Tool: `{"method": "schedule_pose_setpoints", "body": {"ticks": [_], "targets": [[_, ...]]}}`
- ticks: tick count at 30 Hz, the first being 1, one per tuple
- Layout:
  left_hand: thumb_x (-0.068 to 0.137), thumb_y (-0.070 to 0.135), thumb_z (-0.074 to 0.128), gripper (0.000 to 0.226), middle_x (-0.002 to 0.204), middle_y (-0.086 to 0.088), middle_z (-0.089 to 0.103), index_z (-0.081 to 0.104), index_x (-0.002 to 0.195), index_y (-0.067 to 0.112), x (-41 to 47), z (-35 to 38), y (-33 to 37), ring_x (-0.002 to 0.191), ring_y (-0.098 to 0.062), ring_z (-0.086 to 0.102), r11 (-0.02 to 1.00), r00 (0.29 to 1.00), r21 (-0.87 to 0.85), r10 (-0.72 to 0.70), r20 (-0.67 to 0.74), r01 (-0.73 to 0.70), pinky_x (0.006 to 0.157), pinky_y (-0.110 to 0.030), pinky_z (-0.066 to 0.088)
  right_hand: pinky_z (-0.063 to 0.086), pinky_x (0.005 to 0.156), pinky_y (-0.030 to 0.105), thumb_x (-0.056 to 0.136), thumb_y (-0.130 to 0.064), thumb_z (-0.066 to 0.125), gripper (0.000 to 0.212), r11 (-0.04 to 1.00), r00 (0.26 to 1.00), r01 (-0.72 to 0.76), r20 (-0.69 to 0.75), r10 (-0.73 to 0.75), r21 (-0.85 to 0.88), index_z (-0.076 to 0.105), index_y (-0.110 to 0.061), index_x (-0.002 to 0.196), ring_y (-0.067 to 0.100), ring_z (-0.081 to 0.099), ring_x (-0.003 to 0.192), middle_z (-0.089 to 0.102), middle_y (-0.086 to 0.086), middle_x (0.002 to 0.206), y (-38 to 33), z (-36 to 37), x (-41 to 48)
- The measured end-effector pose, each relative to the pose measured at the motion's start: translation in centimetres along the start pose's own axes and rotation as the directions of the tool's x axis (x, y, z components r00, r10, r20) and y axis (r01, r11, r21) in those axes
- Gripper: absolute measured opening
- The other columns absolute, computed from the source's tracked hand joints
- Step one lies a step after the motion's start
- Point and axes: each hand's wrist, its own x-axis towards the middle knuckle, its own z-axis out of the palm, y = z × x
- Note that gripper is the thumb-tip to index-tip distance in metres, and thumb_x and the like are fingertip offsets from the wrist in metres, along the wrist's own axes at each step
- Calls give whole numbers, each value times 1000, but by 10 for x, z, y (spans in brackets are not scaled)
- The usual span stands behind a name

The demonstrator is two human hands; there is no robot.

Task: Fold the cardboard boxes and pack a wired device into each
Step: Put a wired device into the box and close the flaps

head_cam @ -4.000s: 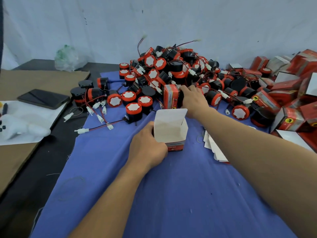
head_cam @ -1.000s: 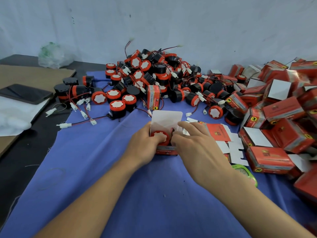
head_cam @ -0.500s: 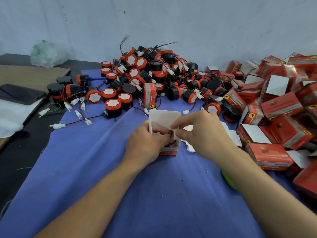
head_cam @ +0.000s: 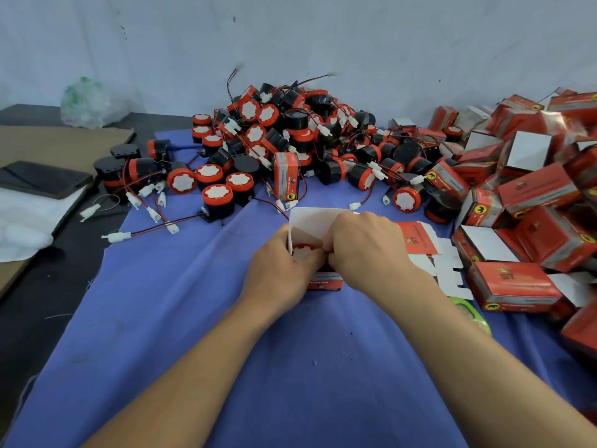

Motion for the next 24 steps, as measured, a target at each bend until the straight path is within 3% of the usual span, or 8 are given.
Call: {"method": "schedule_pose_setpoints", "body": {"ticks": [4, 8, 13, 14, 16, 19, 21, 24], "targets": [[64, 61, 56, 52, 100, 21, 73, 67, 111, 41, 2, -1, -1, 93, -3, 66, 1000, 1000, 9, 6, 18, -7, 74, -26, 54, 26, 50, 27, 87, -17, 61, 19, 1000, 1000, -9, 12, 9, -22, 70, -23, 102, 26, 46, 69, 54, 1, 82, -1, 5, 0], [69, 54, 60, 41, 96, 19, 73, 67, 106, 40, 3, 1, 3, 94, -10, 68, 999, 999, 38, -25, -20, 26, 78, -34, 56, 21, 46, 27, 92, -15, 58, 21, 992, 990, 114, 83, -110, -49, 72, -22, 105, 18, 35, 57, 46, 2, 77, 2, 0, 5], [62, 57, 64, 37, 82, 20, 68, 64, 95, 39, 1, 7, 10, 88, -14, 66, 992, 991, 111, -51, -125, 65, 80, -42, 57, 52, 62, 35, 90, -7, 55, 27, 975, 935, 117, 311, -172, 188, 75, -25, 97, 28, 64, 84, 69, 6, 90, 18, -5, 3], [62, 58, 64, 39, 82, 20, 68, 65, 96, 39, 1, 7, 10, 87, -13, 66, 992, 991, 109, -50, -123, 63, 79, -42, 57, 55, 65, 37, 88, -7, 57, 29, 969, 947, 80, 287, -147, 233, 76, -28, 95, 28, 64, 84, 70, 5, 89, 18, -5, 1], [60, 59, 63, 45, 85, 17, 69, 66, 99, 37, 2, 7, 9, 86, -12, 66, 994, 993, 88, -54, -101, 63, 75, -41, 58, 51, 65, 35, 81, -10, 63, 29, 971, 996, 27, 79, -47, 236, 76, -34, 91, 27, 64, 79, 71, -1, 83, 15, 0, -5], [59, 58, 62, 43, 88, 16, 71, 66, 97, 39, 6, 6, 8, 85, -9, 65, 996, 996, 57, -68, -59, 71, 68, -34, 55, 29, 80, 36, 75, -15, 65, 20, 997, 966, -31, -253, 46, 64, 71, -30, 86, 23, 60, 77, 70, -4, 75, 3, 11, -10], [58, 58, 61, 35, 86, 18, 70, 63, 90, 43, 7, 6, 7, 83, -3, 63, 996, 996, 36, -76, -46, 78, 63, -28, 50, 22, 82, 37, 73, -14, 61, 16, 998, 955, -62, -288, 67, 27, 66, -27, 82, 21, 55, 79, 67, -4, 71, -3, 15, -10], [54, 60, 58, 36, 85, 19, 70, 62, 85, 42, 7, 5, 7, 82, -2, 63, 996, 995, 25, -85, -44, 86, 62, -27, 49, 21, 81, 35, 78, -10, 55, 15, 998, 983, -63, -170, 62, 4, 59, -23, 81, 18, 42, 60, 64, -1, 74, -12, 10, -10]]}}
